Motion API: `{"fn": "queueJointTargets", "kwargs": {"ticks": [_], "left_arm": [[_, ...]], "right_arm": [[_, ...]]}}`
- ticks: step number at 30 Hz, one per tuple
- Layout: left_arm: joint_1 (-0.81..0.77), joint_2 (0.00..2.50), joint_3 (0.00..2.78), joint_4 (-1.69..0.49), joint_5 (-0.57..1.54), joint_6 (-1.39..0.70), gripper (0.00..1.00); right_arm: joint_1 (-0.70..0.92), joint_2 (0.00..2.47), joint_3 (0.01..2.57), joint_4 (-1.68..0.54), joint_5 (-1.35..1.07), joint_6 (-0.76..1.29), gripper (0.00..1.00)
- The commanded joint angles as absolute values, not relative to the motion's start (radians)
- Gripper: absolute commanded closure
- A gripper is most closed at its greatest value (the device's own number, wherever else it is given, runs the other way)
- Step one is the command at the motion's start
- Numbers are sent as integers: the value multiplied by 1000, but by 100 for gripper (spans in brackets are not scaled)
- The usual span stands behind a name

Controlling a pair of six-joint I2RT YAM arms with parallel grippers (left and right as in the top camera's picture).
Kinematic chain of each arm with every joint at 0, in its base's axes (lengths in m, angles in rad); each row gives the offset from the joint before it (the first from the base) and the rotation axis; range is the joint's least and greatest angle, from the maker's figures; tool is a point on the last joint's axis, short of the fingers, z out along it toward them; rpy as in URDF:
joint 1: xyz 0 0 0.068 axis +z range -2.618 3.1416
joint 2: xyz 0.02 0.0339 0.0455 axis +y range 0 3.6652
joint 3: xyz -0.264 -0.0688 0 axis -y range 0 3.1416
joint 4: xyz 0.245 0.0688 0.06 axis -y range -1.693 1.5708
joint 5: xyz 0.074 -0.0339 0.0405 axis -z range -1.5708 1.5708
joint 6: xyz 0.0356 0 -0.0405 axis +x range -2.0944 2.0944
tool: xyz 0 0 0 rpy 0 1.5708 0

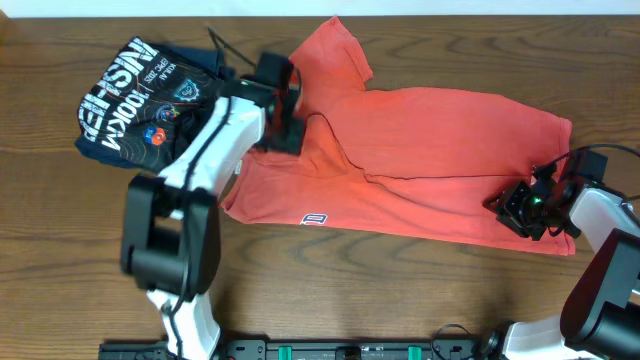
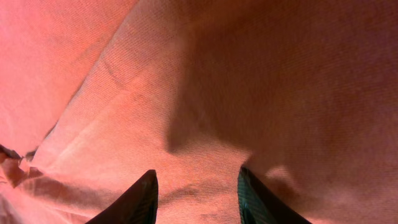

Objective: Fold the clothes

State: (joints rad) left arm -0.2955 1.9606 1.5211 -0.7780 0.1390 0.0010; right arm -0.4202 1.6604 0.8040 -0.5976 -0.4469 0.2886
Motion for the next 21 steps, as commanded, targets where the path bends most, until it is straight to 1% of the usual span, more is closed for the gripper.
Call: {"fn": "queueJointTargets", "kwargs": {"ticks": [1, 6, 14, 15, 16, 17, 20, 21], "left_arm": [[-284, 1921, 1554, -744, 101, -1, 36], [-262, 1982, 1554, -690, 101, 2, 34], [-243, 2119, 1554, -675, 120, 2, 34], [-243, 2122, 1554, -672, 120, 2, 38], [-243, 2122, 1554, -669, 120, 2, 46], [-243, 2121, 1554, -663, 120, 2, 59], [-243, 2108, 1555, -656, 120, 2, 89], [-243, 2101, 1558, -656, 120, 2, 91]], "right_arm": [[-411, 1655, 802, -594, -392, 299, 59], [-411, 1655, 802, -592, -392, 299, 59], [-411, 1655, 802, -591, -392, 299, 58], [-411, 1655, 802, -591, -392, 299, 58], [-411, 1655, 802, -591, -392, 299, 58], [-411, 1655, 802, -591, -392, 299, 58], [-411, 1655, 802, -591, -392, 299, 58], [-411, 1655, 802, -591, -392, 299, 58]]}}
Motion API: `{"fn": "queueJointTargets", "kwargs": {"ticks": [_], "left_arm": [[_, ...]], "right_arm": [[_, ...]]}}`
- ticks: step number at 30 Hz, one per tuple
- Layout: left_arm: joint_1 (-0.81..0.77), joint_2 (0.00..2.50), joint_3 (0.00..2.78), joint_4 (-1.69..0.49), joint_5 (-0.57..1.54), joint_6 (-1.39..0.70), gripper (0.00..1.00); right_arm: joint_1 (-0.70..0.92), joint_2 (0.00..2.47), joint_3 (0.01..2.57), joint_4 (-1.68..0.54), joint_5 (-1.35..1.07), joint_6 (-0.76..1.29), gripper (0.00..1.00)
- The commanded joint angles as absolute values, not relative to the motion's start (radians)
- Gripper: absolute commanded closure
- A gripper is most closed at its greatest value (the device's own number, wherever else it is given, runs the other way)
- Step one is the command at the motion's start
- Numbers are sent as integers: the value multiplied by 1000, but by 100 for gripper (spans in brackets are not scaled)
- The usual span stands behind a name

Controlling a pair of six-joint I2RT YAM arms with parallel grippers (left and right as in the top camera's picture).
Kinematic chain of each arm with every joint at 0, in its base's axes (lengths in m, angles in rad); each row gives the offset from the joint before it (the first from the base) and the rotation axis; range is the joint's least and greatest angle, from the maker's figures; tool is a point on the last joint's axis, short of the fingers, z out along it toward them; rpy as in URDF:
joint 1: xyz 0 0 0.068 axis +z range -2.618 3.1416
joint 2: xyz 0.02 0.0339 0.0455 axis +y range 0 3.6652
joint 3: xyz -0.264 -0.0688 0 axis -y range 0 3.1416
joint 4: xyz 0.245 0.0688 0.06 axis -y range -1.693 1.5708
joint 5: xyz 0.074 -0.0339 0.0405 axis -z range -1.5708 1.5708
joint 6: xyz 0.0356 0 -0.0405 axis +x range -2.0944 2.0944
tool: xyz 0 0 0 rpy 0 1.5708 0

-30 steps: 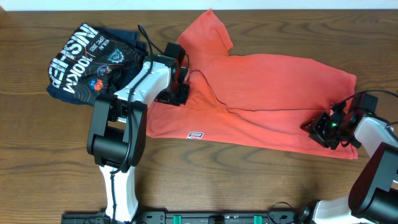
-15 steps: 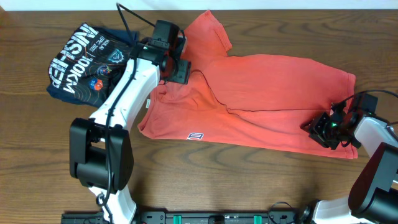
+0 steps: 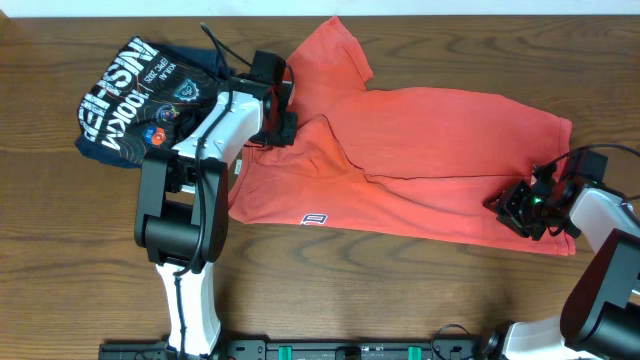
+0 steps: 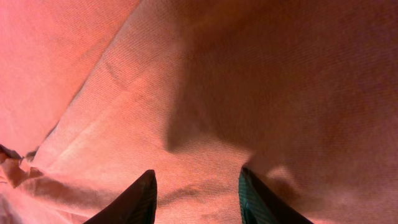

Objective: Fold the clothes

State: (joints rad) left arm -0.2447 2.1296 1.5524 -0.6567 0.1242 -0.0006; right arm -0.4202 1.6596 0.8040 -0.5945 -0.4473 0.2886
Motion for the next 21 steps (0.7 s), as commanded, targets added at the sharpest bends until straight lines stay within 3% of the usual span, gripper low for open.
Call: {"fn": "queueJointTargets", "kwargs": {"ticks": [1, 15, 17, 21], "left_arm": [[-243, 2093, 1559, -654, 120, 2, 92], [-243, 1948, 1559, -580, 114, 33, 91], [-243, 1960, 1557, -578, 99, 33, 83], [-243, 2004, 1555, -586, 51, 32, 47]], "right_arm": [[-411, 1655, 802, -591, -392, 299, 58], [-411, 1655, 802, -590, -388, 299, 57], [-411, 1655, 802, -591, -388, 299, 57], [-411, 1655, 802, -591, -388, 299, 57]]}}
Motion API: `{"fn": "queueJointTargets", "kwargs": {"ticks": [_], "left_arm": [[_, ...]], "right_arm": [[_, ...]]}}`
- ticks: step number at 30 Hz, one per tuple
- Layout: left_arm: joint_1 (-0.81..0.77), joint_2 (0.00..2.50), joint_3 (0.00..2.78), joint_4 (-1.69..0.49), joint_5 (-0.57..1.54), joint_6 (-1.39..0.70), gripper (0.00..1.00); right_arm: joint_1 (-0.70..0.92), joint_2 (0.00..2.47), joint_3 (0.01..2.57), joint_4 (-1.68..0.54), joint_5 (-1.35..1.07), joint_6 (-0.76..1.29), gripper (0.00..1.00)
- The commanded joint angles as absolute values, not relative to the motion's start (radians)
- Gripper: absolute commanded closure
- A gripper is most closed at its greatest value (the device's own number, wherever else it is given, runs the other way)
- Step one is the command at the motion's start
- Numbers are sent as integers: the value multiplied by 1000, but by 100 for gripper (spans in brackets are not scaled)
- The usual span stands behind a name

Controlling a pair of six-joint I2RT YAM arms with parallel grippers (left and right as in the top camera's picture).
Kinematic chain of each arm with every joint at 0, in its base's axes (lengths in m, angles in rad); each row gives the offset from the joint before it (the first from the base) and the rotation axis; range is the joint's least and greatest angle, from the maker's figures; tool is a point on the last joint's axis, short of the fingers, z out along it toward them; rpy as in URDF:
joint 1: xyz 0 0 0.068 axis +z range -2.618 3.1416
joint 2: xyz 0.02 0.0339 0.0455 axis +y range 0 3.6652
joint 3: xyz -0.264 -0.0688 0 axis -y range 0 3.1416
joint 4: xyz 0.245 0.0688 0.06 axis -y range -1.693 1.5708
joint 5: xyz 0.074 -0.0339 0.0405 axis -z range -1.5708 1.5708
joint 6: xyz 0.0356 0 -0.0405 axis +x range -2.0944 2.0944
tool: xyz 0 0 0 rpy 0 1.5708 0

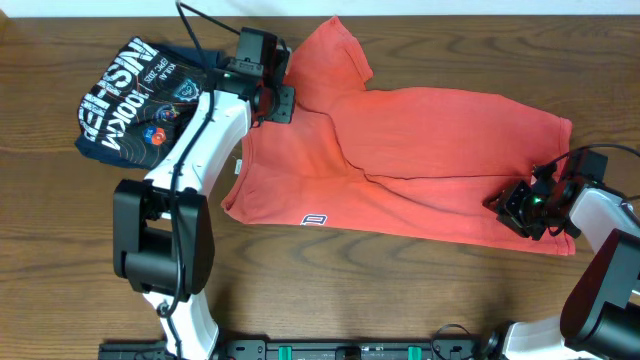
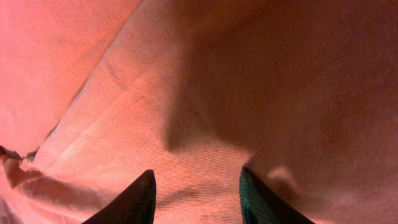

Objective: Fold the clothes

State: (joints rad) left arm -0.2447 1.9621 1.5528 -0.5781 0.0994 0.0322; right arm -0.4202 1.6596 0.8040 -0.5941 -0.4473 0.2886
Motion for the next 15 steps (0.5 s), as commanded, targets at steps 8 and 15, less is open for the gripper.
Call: {"fn": "queueJointTargets", "kwargs": {"ticks": [8, 15], "left_arm": [[-252, 2002, 1555, -577, 146, 21, 32], [-321, 2034, 1554, -535, 276, 33, 33]], "right_arm": [[-411, 1655, 802, -590, -388, 299, 57], [-411, 1655, 802, -587, -388, 299, 57]]}}
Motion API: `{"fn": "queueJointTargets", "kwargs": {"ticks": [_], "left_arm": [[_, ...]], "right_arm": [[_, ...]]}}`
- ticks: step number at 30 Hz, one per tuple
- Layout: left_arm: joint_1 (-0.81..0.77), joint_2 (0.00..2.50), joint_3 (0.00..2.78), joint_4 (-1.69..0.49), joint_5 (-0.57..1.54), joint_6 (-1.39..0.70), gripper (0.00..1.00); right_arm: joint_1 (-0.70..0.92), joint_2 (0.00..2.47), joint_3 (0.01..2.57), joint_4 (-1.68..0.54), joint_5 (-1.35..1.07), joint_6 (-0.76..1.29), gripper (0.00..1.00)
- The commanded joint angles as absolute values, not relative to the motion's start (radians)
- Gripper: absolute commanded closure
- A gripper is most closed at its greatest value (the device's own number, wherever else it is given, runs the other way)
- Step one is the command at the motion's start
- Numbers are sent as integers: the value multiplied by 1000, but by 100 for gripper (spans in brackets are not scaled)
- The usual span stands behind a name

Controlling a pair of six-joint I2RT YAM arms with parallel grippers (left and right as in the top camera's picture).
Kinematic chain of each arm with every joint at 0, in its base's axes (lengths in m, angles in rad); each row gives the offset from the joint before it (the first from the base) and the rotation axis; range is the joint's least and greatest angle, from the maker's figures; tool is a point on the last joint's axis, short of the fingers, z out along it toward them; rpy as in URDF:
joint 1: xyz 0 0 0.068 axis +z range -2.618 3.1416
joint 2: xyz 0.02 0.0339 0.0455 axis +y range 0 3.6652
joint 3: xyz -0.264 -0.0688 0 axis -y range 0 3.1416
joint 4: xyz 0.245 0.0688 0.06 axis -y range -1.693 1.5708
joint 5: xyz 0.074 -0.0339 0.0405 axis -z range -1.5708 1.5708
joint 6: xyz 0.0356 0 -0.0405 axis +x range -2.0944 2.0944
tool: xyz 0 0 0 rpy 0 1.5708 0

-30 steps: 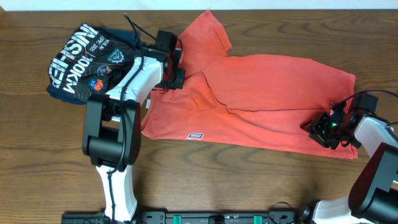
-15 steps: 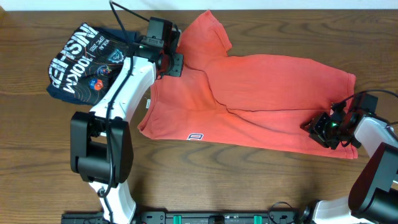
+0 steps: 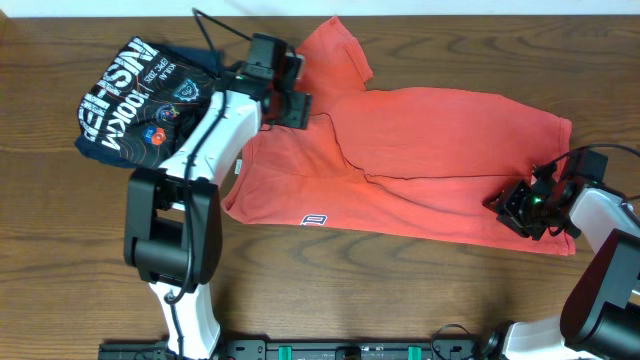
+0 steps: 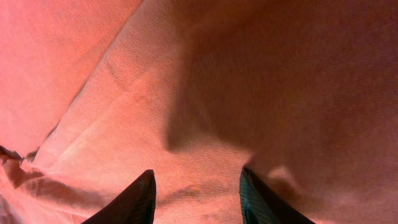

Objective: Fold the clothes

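Observation:
A red T-shirt point(image 3: 430, 160) lies spread across the middle of the table, with a fold ridge running down from near its collar. My left gripper point(image 3: 293, 100) sits low over the shirt's upper left part, beside the sleeve; whether its fingers are open or shut on the cloth is not visible. At the shirt's lower right corner, my right gripper point(image 3: 522, 207) is down on the fabric. In the right wrist view the right gripper point(image 4: 196, 183) stands open, both dark fingertips point(image 4: 144, 193) apart over creased red cloth point(image 4: 205, 81).
A folded navy shirt point(image 3: 135, 95) with white lettering lies at the back left, right next to my left arm. Bare brown table point(image 3: 400, 290) runs along the front edge. The red shirt's sleeve point(image 3: 335, 50) reaches toward the back edge.
My left gripper has shifted a little to the right, from the shirt's upper left edge to over the cloth near the collar. The right gripper and the cloth under it look unchanged.
My left gripper first sat lower on the shirt's left side, near the top of the fold ridge. It then stood slightly higher, then at the shirt's upper left edge, and now a bit right of that. The right gripper stayed open on the lower right corner throughout.

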State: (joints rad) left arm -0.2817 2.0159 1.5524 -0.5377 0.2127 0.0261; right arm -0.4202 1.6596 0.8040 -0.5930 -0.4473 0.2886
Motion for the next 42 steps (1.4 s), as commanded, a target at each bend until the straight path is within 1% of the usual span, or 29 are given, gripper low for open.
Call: {"fn": "queueJointTargets", "kwargs": {"ticks": [1, 11, 12, 13, 15, 16, 18, 20, 25, 26, 28, 29, 32, 35, 38, 40, 42], "left_arm": [[-327, 2040, 1554, -534, 276, 33, 33], [-379, 2170, 1554, -501, 277, 13, 33], [-385, 2172, 1554, -494, 278, 13, 35], [-392, 2171, 1554, -487, 278, 13, 41], [-404, 2161, 1555, -477, 277, 14, 67], [-406, 2152, 1555, -473, 277, 13, 75], [-412, 2130, 1555, -468, 277, 9, 86], [-412, 2106, 1556, -467, 278, -3, 88], [-416, 2061, 1555, -466, 277, -5, 88], [-419, 2061, 1555, -467, 278, -6, 84], [-420, 2061, 1555, -493, 271, -5, 52], [-420, 2061, 1555, -516, 262, -6, 50], [-413, 2056, 1555, -611, 208, -6, 49], [-390, 2040, 1555, -751, 127, -36, 49], [-354, 2022, 1555, -887, 91, -60, 49], [-321, 2020, 1555, -967, 93, -67, 57], [-293, 2020, 1539, -1007, 93, -69, 68]], "right_arm": [[-411, 1655, 802, -587, -388, 299, 57], [-411, 1655, 802, -589, -388, 299, 57], [-411, 1655, 802, -589, -388, 299, 57], [-411, 1655, 802, -590, -388, 299, 57], [-411, 1655, 802, -592, -388, 299, 57], [-411, 1655, 802, -594, -388, 299, 57], [-411, 1655, 802, -596, -388, 299, 57], [-411, 1655, 802, -598, -388, 299, 57], [-411, 1655, 802, -598, -388, 299, 57], [-411, 1655, 802, -598, -388, 299, 57], [-411, 1655, 802, -598, -387, 299, 57], [-411, 1655, 802, -598, -381, 299, 57], [-411, 1655, 802, -601, -345, 299, 57], [-411, 1655, 802, -603, -343, 299, 57], [-411, 1655, 802, -603, -343, 299, 57], [-411, 1655, 802, -603, -343, 299, 57], [-411, 1655, 802, -603, -344, 299, 57]]}}
